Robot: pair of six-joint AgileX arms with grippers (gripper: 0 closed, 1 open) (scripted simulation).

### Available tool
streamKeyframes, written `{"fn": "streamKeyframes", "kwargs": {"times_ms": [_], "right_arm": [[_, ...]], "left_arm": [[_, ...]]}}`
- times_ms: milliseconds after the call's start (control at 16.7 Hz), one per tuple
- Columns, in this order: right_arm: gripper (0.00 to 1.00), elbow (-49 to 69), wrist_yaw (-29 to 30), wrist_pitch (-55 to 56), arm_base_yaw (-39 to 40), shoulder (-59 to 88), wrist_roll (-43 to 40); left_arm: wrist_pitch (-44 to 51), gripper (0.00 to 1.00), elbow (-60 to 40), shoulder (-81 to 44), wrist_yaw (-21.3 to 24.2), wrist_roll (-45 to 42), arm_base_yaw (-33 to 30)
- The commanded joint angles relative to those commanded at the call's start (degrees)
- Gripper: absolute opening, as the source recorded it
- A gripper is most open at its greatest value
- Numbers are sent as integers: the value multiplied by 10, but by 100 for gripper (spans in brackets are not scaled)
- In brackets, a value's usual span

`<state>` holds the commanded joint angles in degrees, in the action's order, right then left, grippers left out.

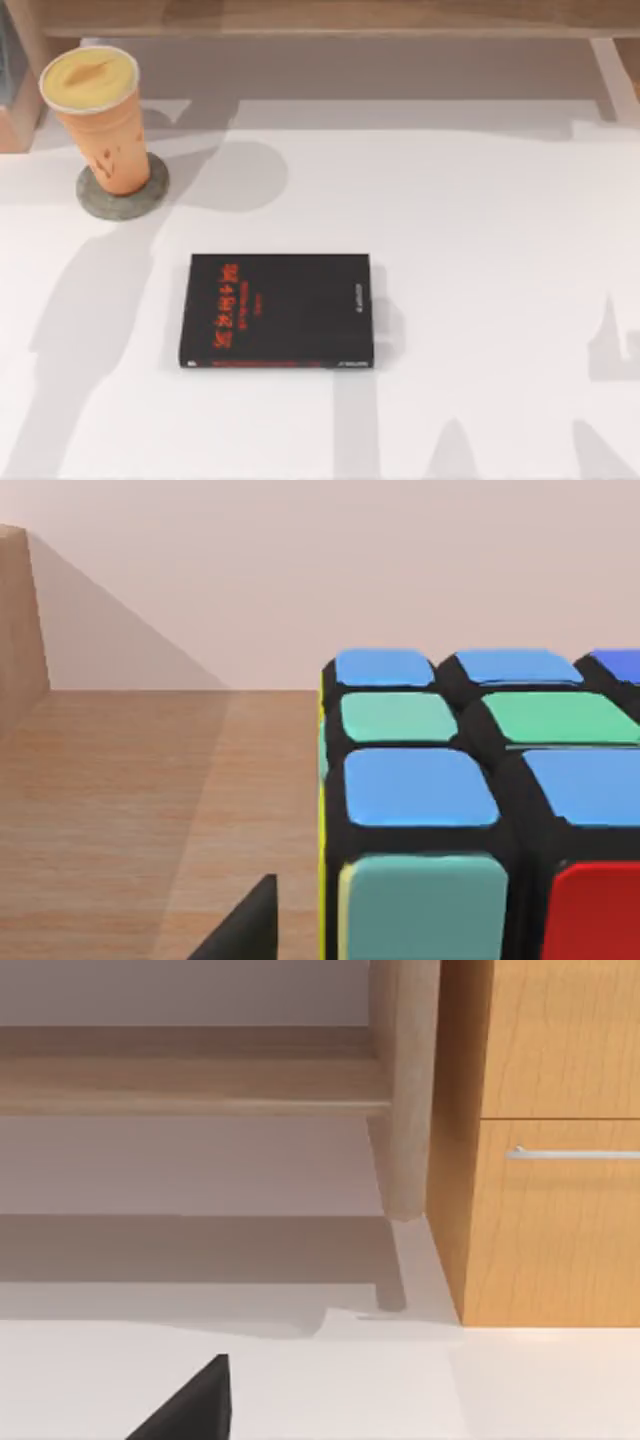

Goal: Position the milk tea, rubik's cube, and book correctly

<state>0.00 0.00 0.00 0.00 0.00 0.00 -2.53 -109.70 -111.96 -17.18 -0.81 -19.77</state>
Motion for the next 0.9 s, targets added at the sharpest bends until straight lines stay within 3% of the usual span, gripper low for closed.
{"fn": "streamKeyframes", "kwargs": {"times_ms": [540,900], "right_arm": [[100,0,0,0,0,0,0],[100,0,0,0,0,0,0]], "left_arm": [[0,100,2,1,0,0,-2],[-19,100,76,57,-12,0,-11]]}}
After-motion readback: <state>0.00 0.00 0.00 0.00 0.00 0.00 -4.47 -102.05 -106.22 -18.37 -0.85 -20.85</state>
